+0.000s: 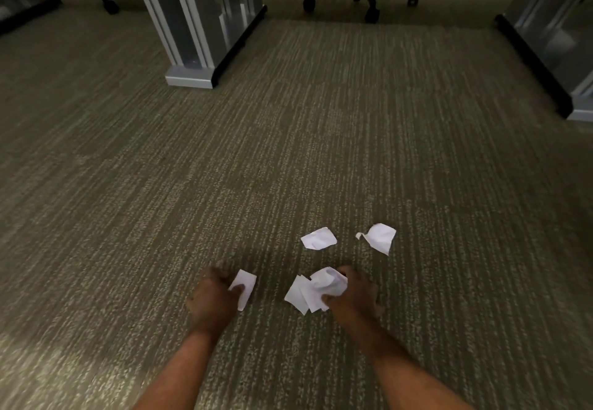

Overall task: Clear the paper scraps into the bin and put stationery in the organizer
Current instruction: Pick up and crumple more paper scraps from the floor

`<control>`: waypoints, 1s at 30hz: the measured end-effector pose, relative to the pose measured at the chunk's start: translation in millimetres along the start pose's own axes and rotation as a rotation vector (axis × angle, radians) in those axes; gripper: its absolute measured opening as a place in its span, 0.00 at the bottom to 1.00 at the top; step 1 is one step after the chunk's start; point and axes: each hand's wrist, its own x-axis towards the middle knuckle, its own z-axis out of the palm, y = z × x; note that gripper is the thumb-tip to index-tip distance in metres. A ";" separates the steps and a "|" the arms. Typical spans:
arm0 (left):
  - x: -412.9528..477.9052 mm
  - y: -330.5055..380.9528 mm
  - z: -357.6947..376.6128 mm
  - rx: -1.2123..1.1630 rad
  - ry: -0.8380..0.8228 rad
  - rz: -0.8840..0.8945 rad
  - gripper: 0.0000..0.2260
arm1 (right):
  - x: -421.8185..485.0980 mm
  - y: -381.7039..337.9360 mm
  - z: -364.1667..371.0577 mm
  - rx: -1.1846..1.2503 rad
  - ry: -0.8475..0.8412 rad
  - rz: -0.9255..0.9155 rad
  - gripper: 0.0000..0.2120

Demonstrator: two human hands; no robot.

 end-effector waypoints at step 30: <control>-55.4 63.7 70.9 -0.432 -0.258 0.019 0.09 | -2.4 -0.9 -10.9 0.142 -0.038 0.071 0.22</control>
